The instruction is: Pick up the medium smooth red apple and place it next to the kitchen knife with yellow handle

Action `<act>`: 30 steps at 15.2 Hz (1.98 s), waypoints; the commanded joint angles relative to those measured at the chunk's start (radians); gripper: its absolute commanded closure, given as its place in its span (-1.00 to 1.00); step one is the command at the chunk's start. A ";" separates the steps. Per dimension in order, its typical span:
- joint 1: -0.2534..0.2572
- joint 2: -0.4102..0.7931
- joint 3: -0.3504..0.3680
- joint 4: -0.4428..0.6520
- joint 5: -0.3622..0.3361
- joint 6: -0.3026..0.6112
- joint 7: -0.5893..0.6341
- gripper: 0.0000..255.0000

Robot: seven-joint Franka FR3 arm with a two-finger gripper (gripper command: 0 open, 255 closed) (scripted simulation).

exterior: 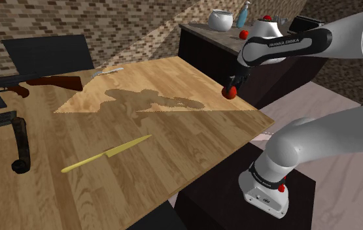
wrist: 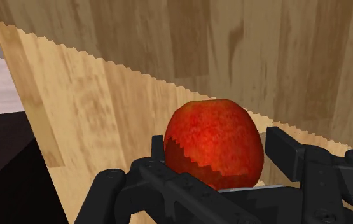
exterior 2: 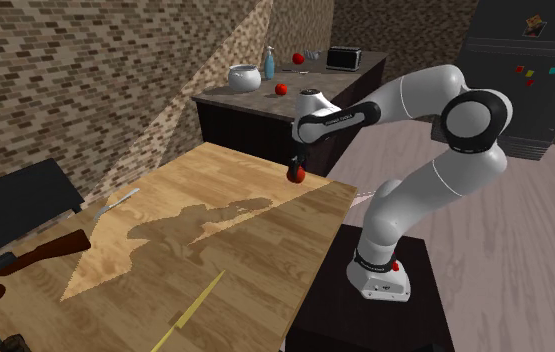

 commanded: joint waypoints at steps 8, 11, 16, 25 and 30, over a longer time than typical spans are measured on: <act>0.004 -0.043 0.020 0.092 0.014 -0.135 -0.003 1.00; 0.005 -0.050 0.025 0.115 0.018 -0.165 -0.004 1.00; 0.048 -0.125 0.136 0.052 0.063 -0.190 0.121 1.00; 0.159 -0.177 0.341 0.014 0.181 -0.219 0.350 1.00; 0.220 -0.153 0.455 0.037 0.249 -0.222 0.477 1.00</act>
